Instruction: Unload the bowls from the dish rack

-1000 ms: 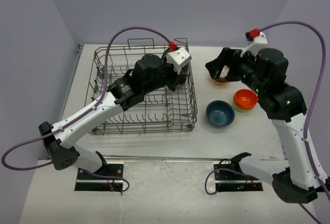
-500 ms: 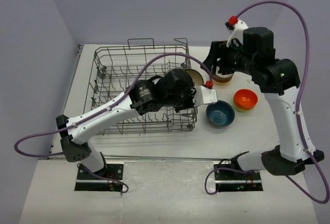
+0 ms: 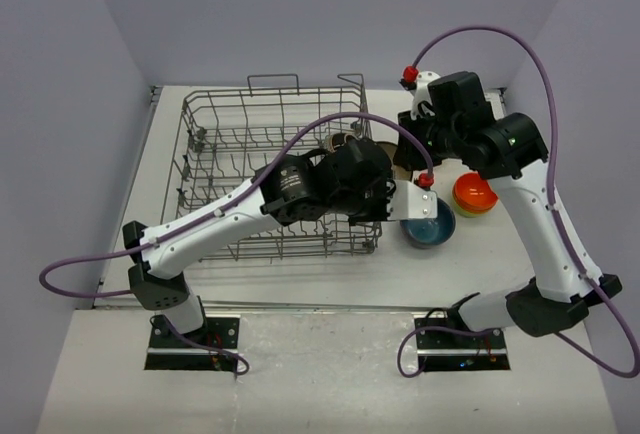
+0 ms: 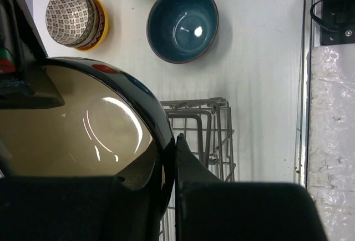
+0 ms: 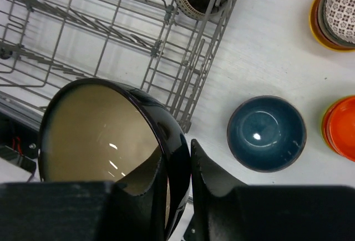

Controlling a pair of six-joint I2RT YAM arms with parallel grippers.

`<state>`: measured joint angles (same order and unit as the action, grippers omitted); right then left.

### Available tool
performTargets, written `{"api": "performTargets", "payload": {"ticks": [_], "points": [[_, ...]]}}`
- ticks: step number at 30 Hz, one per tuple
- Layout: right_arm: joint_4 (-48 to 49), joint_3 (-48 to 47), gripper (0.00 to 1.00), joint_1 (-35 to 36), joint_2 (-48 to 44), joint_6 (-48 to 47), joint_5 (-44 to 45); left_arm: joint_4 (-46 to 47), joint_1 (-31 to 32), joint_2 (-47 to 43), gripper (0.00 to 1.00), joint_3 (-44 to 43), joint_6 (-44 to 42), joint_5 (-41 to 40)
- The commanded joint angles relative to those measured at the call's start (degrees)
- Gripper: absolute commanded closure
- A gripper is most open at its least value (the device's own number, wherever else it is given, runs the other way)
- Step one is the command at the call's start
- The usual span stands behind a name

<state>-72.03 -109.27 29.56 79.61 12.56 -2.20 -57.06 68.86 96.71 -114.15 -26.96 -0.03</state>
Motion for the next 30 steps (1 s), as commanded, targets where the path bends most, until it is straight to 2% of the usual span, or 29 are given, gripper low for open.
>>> {"api": "performTargets", "payload": {"ticks": [1,3,6,7,8,10,11,12,16,17,20,21,24,25,26,28,29,30], "points": [[-1.80,-0.68,0.88,0.23,-0.07,0.54,3.43,2.48,0.49,-1.08,1.00,-4.07,-2.75,-2.78],[-0.92,-0.68,1.00,0.23,-0.33,0.54,3.86,2.56,0.49,-0.91,1.00,-4.07,-2.83,-3.66],[2.93,1.07,1.00,0.23,-2.09,1.33,4.65,4.40,0.49,-1.26,1.00,-3.45,-2.22,-7.25],[7.21,2.47,1.00,0.23,-3.31,2.29,4.74,5.11,0.49,-1.69,1.00,-3.28,-1.96,-9.09],[9.34,4.14,1.00,0.06,-6.11,2.91,4.92,6.25,0.40,-2.13,0.76,-2.93,-1.69,-10.24],[13.04,7.75,1.00,-0.38,-8.41,5.28,5.10,9.15,0.49,-3.62,0.45,-0.73,-1.69,-11.56],[15.32,8.63,1.00,-1.16,-9.21,5.81,4.84,9.85,0.49,-4.33,0.10,0.06,-1.78,-11.48],[16.12,9.86,1.00,-1.52,-10.08,6.42,4.49,11.60,0.49,-4.85,0.00,1.72,-1.78,-11.39],[19.38,13.46,1.00,-5.73,-11.85,8.62,2.65,15.30,0.49,-8.36,0.00,4.72,-1.08,-13.06],[20.60,14.69,1.00,-8.79,-12.37,9.23,2.55,15.92,0.49,-8.98,0.00,4.90,-0.64,-14.72],[24.98,23.80,1.00,-15.38,-16.32,11.78,3.16,17.76,0.57,-13.02,0.00,5.95,3.22,-17.10],[26.66,26.28,1.00,-16.80,-17.90,13.18,3.34,21.16,0.57,-14.69,0.00,7.35,6.10,-18.15],[32.73,36.39,1.00,-19.45,-25.88,17.14,7.28,31.63,0.57,-25.12,0.00,16.56,13.67,-27.45],[34.83,38.67,1.00,-19.63,-27.30,18.02,8.60,34.44,0.57,-27.34,0.00,22.77,15.95,-34.18],[35.72,43.31,1.00,-19.72,-28.54,18.64,11.05,38.99,0.57,-29.62,0.00,26.05,18.58,-37.38],[38.00,47.55,1.00,-20.59,-31.43,20.57,13.00,40.71,0.57,-34.82,0.00,31.24,26.66,-45.09],[38.28,50.97,1.00,-21.21,-32.15,21.10,13.70,40.45,0.49,-36.22,0.00,35.01,34.09,-47.93],[38.45,52.57,1.00,-21.99,-32.76,22.06,13.80,39.66,0.49,-38.59,0.00,36.61,37.13,-49.43]]}}
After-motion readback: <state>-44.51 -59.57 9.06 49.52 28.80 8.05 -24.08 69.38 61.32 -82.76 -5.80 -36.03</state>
